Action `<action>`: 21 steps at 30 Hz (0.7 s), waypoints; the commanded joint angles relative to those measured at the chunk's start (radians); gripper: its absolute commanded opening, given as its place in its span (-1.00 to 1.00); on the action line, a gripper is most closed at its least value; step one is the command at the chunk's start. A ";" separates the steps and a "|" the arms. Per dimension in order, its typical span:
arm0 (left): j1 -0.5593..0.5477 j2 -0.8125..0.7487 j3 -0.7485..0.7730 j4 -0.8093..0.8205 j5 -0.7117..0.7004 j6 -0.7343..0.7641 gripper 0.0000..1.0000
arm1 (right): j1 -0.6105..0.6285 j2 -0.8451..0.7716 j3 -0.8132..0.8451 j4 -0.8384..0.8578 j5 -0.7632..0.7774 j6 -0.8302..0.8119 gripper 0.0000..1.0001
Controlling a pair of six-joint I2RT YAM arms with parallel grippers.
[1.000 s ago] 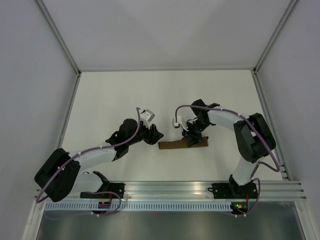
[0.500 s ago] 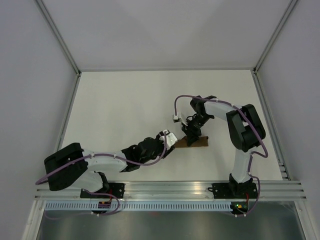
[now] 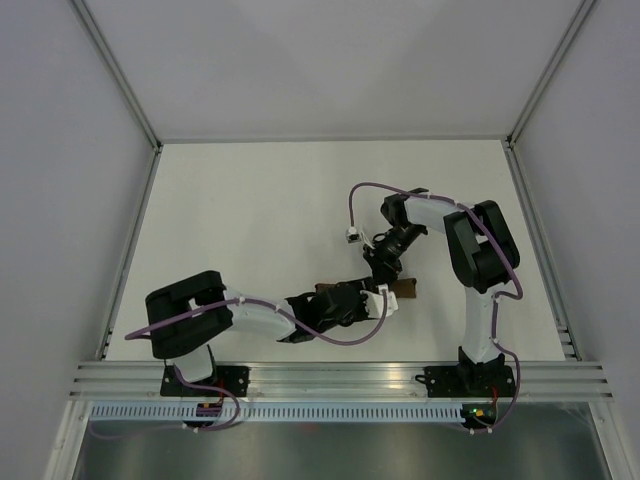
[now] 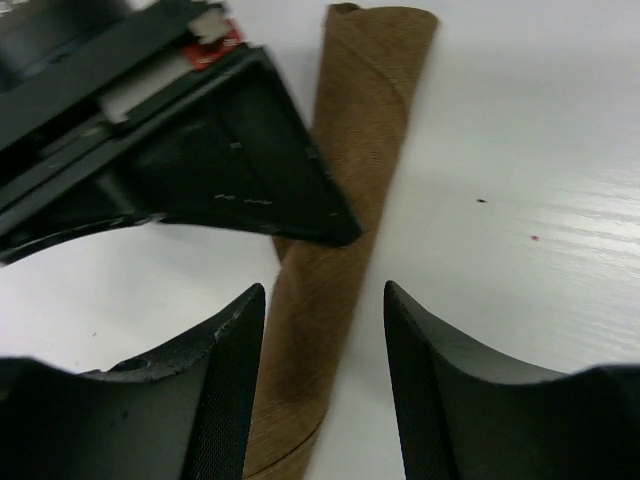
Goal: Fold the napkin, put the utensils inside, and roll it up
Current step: Roll the napkin with the utensil
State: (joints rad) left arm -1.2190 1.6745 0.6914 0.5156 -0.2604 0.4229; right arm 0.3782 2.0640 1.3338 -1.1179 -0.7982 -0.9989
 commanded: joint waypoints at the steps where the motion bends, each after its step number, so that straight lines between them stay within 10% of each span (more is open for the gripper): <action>1: -0.042 0.062 0.054 -0.031 0.009 0.100 0.12 | -0.005 0.073 -0.027 0.052 0.123 -0.056 -0.70; 13: -0.034 0.194 0.102 0.014 -0.089 0.166 0.05 | -0.015 0.099 -0.009 0.009 0.114 -0.079 -0.69; 21: 0.042 0.166 0.157 -0.219 0.107 0.082 -0.48 | -0.024 0.122 0.018 -0.042 0.093 -0.106 -0.67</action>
State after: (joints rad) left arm -1.2236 1.8290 0.8074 0.4606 -0.2729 0.5426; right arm 0.3466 2.1170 1.3739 -1.1797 -0.8246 -1.0088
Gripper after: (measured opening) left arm 0.290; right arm 0.333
